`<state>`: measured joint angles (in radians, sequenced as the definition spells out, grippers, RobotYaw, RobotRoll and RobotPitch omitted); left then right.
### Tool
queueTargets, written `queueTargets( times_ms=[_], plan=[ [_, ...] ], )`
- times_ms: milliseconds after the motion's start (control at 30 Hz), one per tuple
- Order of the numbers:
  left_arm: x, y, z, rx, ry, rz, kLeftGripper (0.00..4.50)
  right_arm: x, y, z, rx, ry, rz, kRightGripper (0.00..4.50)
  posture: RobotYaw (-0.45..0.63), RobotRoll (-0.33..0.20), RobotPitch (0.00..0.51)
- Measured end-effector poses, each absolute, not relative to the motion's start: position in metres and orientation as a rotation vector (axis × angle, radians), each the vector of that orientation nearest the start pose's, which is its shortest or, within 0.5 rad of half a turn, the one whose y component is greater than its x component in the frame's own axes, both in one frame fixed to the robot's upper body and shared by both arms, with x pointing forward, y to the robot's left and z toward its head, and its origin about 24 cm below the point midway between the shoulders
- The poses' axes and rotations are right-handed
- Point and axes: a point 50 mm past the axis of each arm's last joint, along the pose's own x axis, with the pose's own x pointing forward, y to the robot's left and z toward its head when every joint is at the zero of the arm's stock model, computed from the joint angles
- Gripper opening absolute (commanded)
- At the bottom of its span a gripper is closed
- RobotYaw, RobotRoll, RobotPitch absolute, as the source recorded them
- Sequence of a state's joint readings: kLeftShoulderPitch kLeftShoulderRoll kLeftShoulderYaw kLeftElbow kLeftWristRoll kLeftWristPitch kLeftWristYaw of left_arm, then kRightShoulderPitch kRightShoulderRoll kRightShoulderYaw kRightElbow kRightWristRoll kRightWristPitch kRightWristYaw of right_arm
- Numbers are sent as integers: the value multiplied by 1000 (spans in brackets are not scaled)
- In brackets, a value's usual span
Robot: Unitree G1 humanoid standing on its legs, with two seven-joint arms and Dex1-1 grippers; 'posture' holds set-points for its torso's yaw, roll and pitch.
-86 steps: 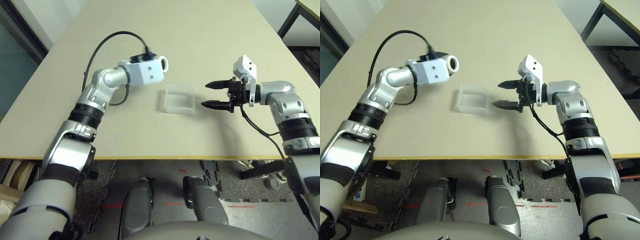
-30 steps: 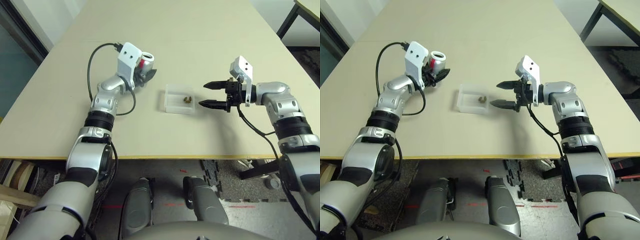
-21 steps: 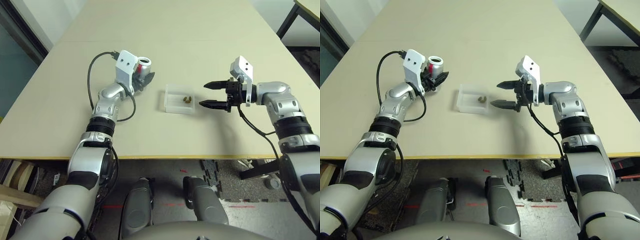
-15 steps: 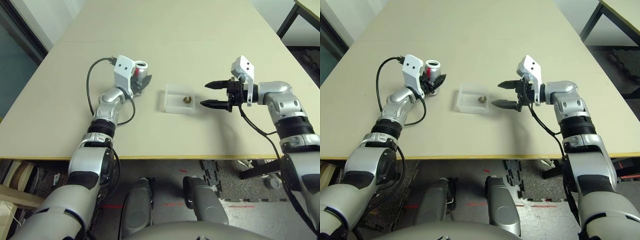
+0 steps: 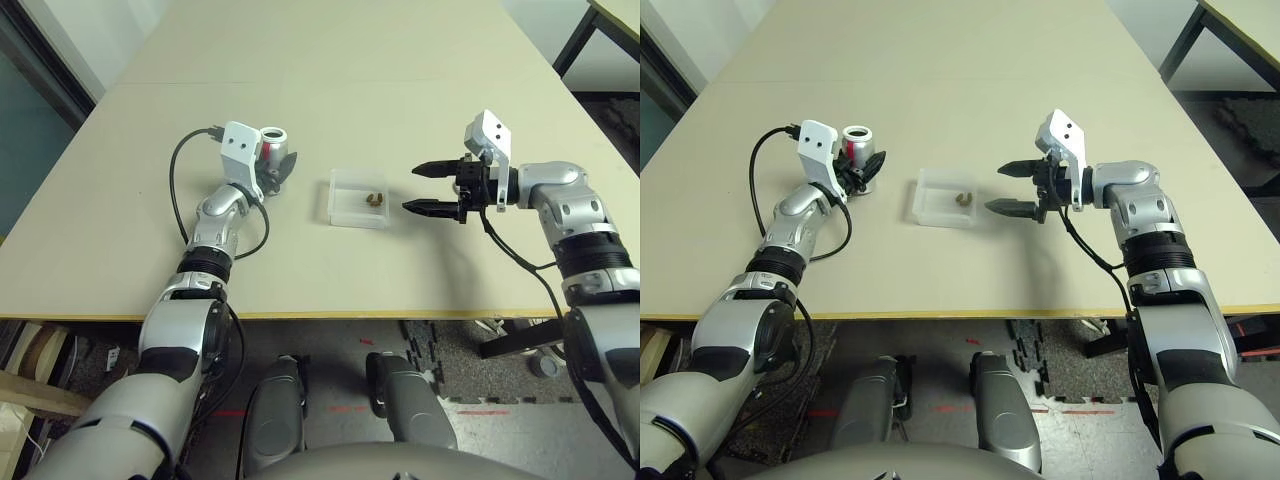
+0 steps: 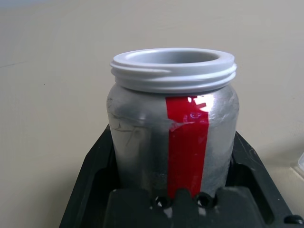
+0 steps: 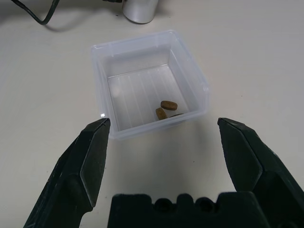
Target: Pour the medicine from the bottle into the box.
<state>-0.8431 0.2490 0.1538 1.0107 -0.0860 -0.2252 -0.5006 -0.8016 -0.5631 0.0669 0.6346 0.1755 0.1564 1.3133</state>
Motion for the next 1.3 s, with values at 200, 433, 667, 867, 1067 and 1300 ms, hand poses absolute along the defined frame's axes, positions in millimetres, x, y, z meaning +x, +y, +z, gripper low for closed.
queueTargets(
  times_ms=[200, 433, 667, 867, 1067, 1300],
  plan=[
    [386, 174, 107, 68, -65, -397, 3450, 351, -201, 155, -315, 202, 1171, 4500, -29, 0, 166],
    [379, 178, 92, 57, -35, -372, 4469, 351, -201, 155, -315, 201, 1168, 4500, -21, 0, 165],
    [374, 180, 97, 56, -82, -356, 4469, 352, -198, 153, -311, 192, 1176, 4500, -8, 0, 165],
    [364, 184, 98, 54, -95, -355, 4469, 354, -196, 151, -301, 193, 1178, 4500, -3, 0, 166],
    [349, 185, 99, 39, -85, -370, 4469, 355, -195, 151, -311, 192, 1177, 4500, 2, 0, 167],
    [324, 190, 98, 41, -77, -369, 4469, 357, -196, 152, -313, 186, 1172, 4500, -4, 0, 164]
  ],
)
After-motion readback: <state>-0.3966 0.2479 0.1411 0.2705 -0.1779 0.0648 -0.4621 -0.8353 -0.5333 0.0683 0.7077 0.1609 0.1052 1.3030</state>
